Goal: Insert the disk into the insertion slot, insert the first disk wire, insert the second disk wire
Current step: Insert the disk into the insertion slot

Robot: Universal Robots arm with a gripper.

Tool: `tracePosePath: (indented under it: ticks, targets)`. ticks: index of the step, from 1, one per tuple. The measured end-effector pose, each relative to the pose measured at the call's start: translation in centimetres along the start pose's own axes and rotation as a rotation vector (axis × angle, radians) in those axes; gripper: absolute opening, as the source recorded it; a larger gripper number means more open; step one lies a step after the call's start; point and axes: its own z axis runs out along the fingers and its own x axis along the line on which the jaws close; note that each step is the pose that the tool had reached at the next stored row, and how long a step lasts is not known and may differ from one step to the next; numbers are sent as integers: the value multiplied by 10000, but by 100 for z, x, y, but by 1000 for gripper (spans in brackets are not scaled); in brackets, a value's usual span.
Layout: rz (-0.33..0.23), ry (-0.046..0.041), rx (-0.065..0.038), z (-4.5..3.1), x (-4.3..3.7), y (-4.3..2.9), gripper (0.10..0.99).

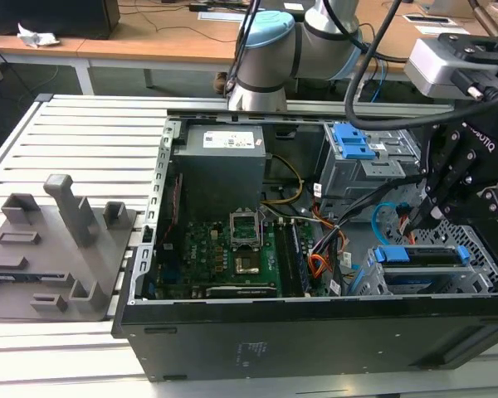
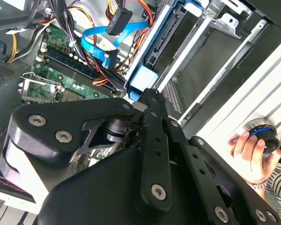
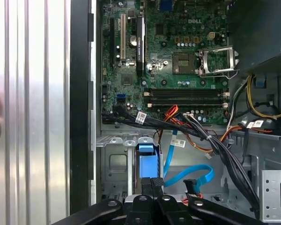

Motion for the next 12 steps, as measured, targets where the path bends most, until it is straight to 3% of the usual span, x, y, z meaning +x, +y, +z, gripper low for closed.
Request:
tracePosePath:
  ticks: [2,5,12]
  targets:
    - [0,1,0,29,0,-1,106]
    - [0,1,0,130,-1,-5,106]
    - [0,2,0,209,-1,-9,106]
